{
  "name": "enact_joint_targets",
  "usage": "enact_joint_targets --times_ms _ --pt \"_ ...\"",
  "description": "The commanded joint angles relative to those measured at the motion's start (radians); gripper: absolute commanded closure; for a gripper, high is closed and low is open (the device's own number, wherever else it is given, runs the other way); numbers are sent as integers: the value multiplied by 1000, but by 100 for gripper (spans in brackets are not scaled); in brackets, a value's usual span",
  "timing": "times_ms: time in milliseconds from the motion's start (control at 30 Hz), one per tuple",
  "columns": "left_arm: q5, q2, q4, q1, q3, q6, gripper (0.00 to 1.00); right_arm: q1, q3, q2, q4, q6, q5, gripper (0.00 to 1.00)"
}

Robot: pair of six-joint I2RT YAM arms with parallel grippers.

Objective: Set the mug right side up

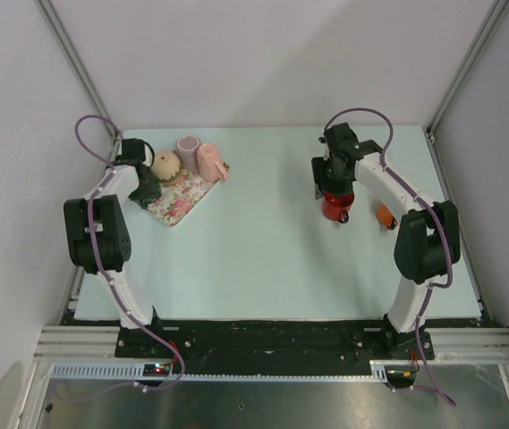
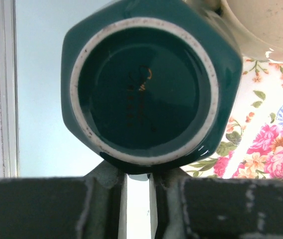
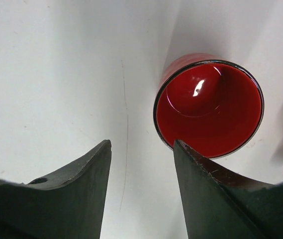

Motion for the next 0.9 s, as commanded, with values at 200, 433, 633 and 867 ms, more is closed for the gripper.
enact_joint_targets --times_ms 200,433,633,867 --pt "91 -165 37 37 -99 -21 100 67 8 -144 -17 -16 18 36" --pt "175 -344 32 46 -209 -22 100 143 0 -203 42 11 -22 21" --pt "345 -447 28 42 -254 -50 100 229 -80 -253 296 118 -168 1" --pt "565 -585 -16 -23 -183 -123 100 327 -301 -257 978 476 -392 1"
